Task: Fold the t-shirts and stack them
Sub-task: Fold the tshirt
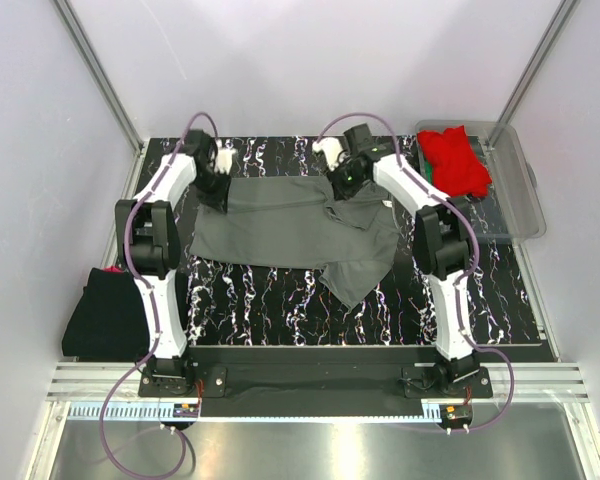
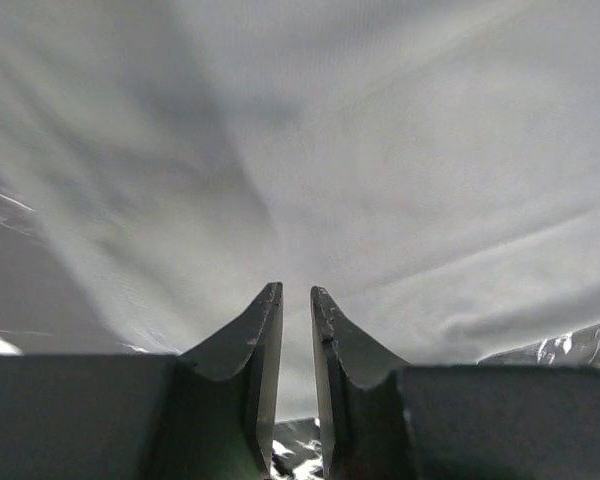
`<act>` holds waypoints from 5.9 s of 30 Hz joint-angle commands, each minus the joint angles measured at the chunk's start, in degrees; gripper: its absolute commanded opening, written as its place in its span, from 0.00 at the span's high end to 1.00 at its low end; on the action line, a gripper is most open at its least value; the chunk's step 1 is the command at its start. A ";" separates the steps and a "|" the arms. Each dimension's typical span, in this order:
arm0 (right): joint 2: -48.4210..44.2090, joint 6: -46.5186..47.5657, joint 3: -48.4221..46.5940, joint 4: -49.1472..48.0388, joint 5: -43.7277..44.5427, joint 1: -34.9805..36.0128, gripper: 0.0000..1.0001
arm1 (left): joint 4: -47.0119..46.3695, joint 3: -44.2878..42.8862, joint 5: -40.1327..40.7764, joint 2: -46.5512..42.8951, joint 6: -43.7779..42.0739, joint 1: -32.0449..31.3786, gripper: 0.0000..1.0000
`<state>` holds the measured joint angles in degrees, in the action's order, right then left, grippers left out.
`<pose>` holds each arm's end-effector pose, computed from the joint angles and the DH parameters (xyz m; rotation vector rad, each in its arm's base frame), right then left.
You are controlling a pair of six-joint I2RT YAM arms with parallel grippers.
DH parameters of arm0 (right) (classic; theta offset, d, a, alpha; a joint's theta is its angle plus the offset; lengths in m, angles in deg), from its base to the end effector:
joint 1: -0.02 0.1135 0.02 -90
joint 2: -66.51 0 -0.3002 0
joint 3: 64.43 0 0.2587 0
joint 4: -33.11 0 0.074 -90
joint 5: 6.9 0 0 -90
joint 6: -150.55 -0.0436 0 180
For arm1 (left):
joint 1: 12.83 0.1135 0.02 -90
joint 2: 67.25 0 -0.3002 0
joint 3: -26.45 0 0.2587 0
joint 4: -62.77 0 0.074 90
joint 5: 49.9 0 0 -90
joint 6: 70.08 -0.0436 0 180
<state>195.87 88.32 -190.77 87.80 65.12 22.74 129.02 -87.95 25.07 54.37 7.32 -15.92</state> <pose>0.4841 0.2173 0.2344 -1.1897 2.2501 0.3694 0.4658 -0.0365 0.2253 0.4376 2.7807 -0.3361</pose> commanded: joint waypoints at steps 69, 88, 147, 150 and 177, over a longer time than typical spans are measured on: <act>-33.19 25.39 37.49 2.41 -9.36 -5.16 0.65 | -9.77 10.89 17.75 -21.07 -7.53 -6.58 0.30; -42.71 40.00 62.92 -14.29 -10.06 11.12 0.58 | -15.05 27.16 19.77 -25.47 -6.56 -5.08 0.36; -46.30 33.58 53.16 -7.35 5.32 14.72 1.00 | 0.95 8.88 0.53 -2.97 -14.47 9.60 0.54; -46.04 33.32 53.42 -7.61 5.67 14.46 1.00 | 2.09 8.53 -0.26 -1.83 -14.03 9.68 0.55; -48.50 30.50 47.81 -11.74 12.61 8.75 1.00 | 10.61 0.10 -1.23 -6.75 -15.44 9.77 1.00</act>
<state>149.36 119.40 -138.31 78.36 75.94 32.79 137.19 -83.12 25.29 51.66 -7.24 -6.43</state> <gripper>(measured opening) 0.010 0.021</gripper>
